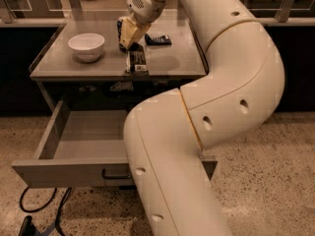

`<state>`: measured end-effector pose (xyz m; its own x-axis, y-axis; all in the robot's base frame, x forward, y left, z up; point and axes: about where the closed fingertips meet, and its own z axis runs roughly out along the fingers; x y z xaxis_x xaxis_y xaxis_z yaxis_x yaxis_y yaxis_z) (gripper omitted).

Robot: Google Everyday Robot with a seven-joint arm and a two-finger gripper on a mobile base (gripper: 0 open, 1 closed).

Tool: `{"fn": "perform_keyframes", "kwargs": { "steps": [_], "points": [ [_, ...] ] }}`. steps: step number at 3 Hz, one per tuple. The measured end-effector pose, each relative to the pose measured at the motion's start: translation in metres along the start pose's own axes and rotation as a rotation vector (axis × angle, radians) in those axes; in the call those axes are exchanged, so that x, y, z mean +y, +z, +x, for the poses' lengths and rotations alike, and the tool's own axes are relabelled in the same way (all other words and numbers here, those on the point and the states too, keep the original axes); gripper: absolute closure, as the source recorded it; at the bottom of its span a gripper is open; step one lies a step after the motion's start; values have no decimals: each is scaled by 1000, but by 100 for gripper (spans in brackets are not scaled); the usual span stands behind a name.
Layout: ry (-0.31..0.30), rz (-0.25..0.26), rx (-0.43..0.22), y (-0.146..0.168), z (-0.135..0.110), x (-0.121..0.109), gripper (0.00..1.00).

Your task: Place rxbar chocolate into top drawer

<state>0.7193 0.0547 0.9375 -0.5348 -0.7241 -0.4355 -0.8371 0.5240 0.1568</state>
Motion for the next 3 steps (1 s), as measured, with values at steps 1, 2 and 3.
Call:
{"fn": "perform_keyframes", "kwargs": {
  "steps": [1, 2, 3],
  "points": [
    [76, 62, -69, -62, 15, -3, 100],
    [114, 137, -105, -128, 30, 10, 100],
    [112, 144, -124, -125, 23, 6, 100]
  ]
}}
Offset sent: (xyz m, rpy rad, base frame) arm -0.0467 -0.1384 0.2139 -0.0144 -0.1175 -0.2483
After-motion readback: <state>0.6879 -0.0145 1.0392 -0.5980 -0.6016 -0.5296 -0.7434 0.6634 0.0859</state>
